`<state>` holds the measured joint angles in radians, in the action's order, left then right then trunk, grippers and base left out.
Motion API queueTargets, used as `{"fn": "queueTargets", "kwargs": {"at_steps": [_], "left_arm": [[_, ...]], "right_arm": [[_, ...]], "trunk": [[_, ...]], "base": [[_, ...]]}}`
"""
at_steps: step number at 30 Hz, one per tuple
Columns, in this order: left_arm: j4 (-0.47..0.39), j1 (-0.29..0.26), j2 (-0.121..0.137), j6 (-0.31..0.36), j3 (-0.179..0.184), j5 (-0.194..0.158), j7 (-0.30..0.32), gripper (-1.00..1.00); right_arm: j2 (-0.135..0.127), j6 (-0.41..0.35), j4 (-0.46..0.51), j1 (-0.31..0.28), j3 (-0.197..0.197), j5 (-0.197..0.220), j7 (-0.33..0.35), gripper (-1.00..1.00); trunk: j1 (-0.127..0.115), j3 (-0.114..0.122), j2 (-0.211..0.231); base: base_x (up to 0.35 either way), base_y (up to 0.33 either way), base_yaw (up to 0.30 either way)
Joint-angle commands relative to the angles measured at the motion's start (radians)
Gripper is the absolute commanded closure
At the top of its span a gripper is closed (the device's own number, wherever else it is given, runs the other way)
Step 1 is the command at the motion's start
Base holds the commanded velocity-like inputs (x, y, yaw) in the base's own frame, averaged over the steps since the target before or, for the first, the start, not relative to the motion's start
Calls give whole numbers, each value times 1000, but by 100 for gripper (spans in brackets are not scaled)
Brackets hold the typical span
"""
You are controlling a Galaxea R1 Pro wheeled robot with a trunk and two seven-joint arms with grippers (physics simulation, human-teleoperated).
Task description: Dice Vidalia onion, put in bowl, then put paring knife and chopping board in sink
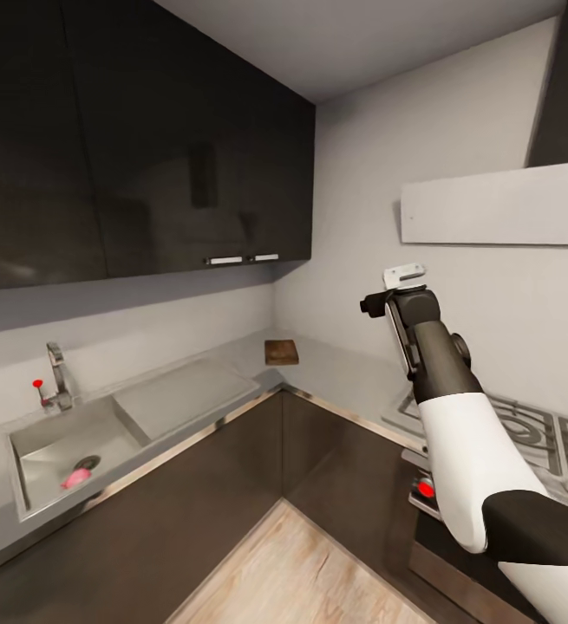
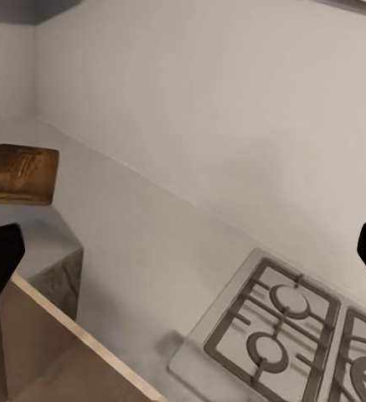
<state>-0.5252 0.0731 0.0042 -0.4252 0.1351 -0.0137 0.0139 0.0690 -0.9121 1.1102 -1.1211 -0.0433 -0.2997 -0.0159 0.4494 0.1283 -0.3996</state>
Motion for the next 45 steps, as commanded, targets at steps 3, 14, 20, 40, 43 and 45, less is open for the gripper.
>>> {"fn": "queueTargets", "kwargs": {"at_steps": [3, 14, 20, 40, 43, 45], "left_arm": [[-1, 1, 0, -1, 1, -2, 1, -100], [5, 1, 0, -1, 1, -2, 1, -100], [10, 1, -1, -1, 1, -2, 1, -100], [14, 1, -1, -1, 1, -2, 1, -100], [14, 1, -1, -1, 1, -2, 1, -100], [14, 1, -1, -1, 1, -2, 1, -100]], "right_arm": [[0, -5, -1, 0, -1, -1, -2, -100], [0, -5, -4, 0, -1, -1, -2, -100], [0, -5, -4, 0, -1, -1, -2, -100], [3, -19, -6, 0, -1, 1, -1, -100], [3, -22, -6, 0, -1, 1, -1, -100], [3, -23, -6, 0, -1, 1, -1, -100]], "trunk": [[1, 0, -1], [1, 0, -1], [1, 0, -1], [1, -9, 0], [1, -13, 0], [1, -16, 0]], "base": [[139, 0, 0], [52, 0, 0], [0, 0, 0], [0, 0, 0], [0, 0, 0], [0, 0, 0]]}}
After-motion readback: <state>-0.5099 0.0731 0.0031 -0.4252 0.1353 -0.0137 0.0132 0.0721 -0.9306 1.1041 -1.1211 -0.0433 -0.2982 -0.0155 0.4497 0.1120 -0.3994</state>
